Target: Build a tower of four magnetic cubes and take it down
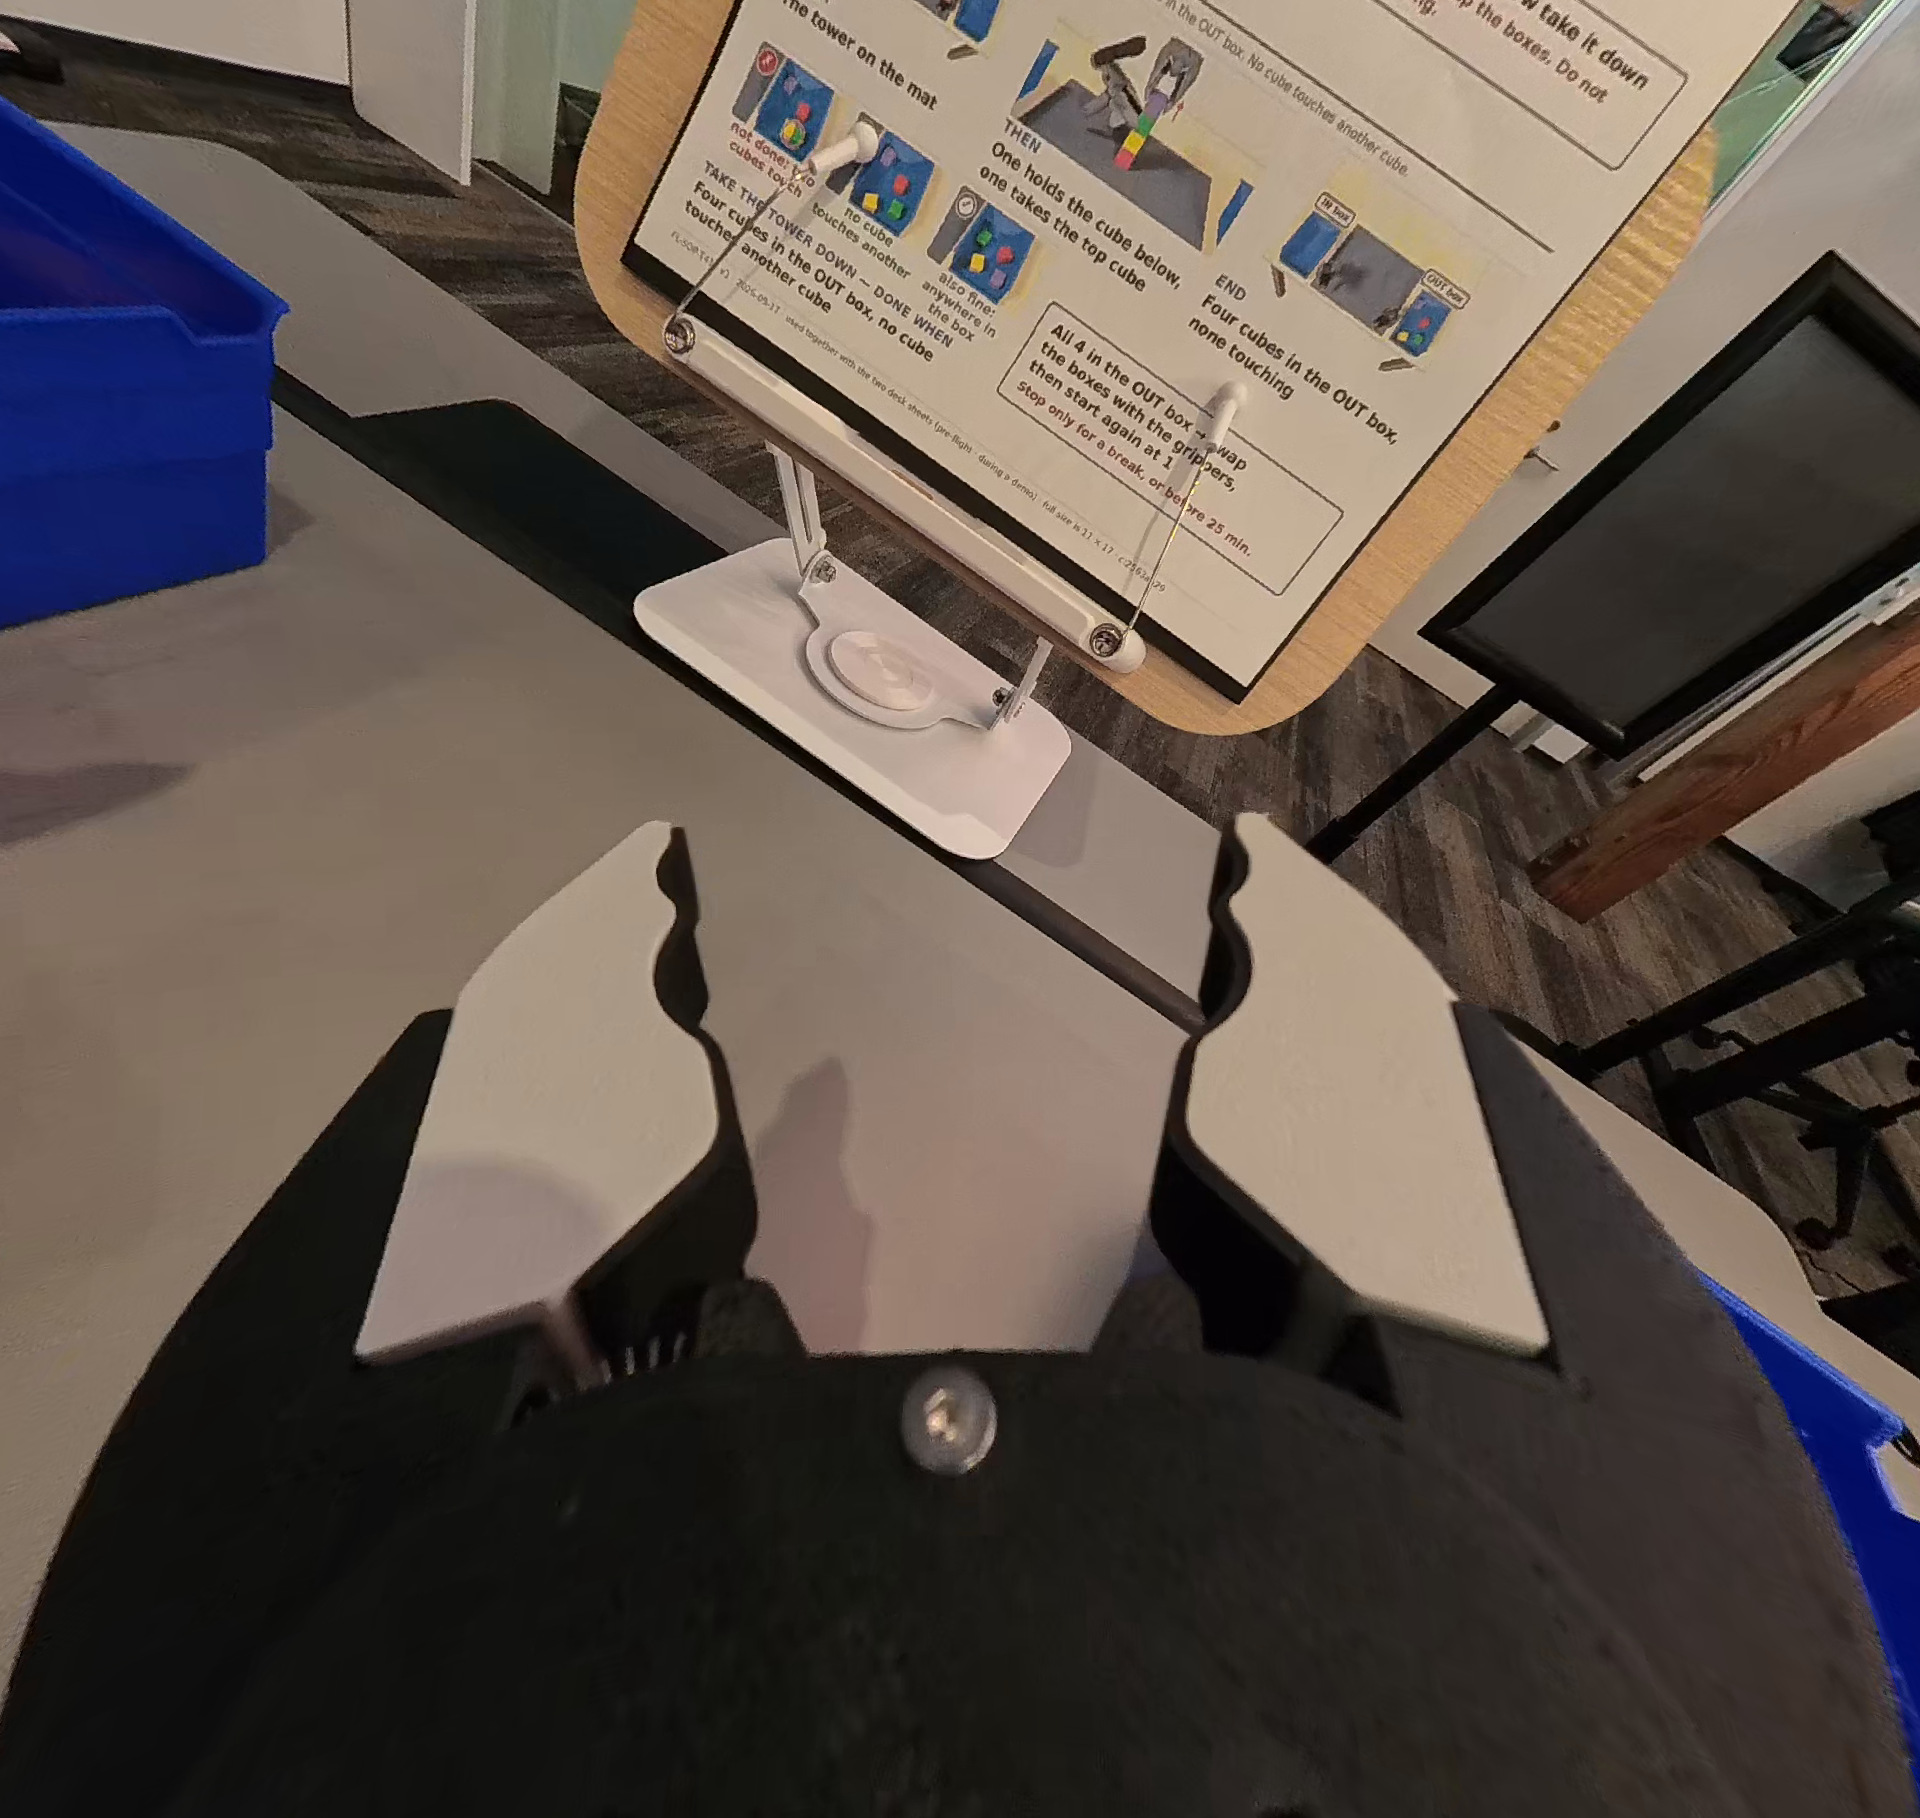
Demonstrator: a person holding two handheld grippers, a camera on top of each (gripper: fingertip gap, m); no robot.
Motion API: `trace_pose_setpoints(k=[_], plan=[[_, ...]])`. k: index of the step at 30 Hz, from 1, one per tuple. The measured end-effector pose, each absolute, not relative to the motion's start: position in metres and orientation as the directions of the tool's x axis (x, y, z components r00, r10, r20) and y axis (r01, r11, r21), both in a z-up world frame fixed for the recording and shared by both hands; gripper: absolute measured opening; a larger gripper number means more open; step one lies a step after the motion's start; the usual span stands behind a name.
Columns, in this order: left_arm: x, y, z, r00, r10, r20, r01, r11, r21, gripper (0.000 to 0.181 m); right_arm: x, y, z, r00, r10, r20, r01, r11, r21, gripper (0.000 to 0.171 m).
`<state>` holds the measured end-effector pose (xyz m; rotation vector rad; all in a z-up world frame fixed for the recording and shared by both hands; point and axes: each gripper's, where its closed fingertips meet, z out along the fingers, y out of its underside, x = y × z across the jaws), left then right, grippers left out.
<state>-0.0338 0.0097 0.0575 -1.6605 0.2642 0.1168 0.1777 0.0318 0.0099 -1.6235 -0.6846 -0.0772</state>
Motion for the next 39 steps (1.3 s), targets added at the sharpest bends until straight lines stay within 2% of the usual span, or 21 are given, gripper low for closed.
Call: trace_pose_setpoints(k=[6, 18, 39], plan=[[-0.034, 0.007, 0.062, 0.968, -0.105, -0.229, -0.237, -0.075, -0.969, 0.109, 0.175, 0.031, 0.010, 0.808, 0.395, 0.436, 0.472, 0.007, -0.881, 0.100], [-0.031, 0.004, 0.065, 0.966, -0.111, -0.232, -0.240, -0.066, -0.969, 0.108, 0.172, 0.023, 0.020, 0.810, 0.391, 0.437, 0.470, 0.013, -0.882, 0.094], [-0.031, 0.003, 0.066, 0.966, -0.107, -0.234, -0.242, -0.062, -0.968, 0.108, 0.175, 0.026, 0.015, 0.806, 0.393, 0.442, 0.486, -0.012, -0.874, 0.093]])
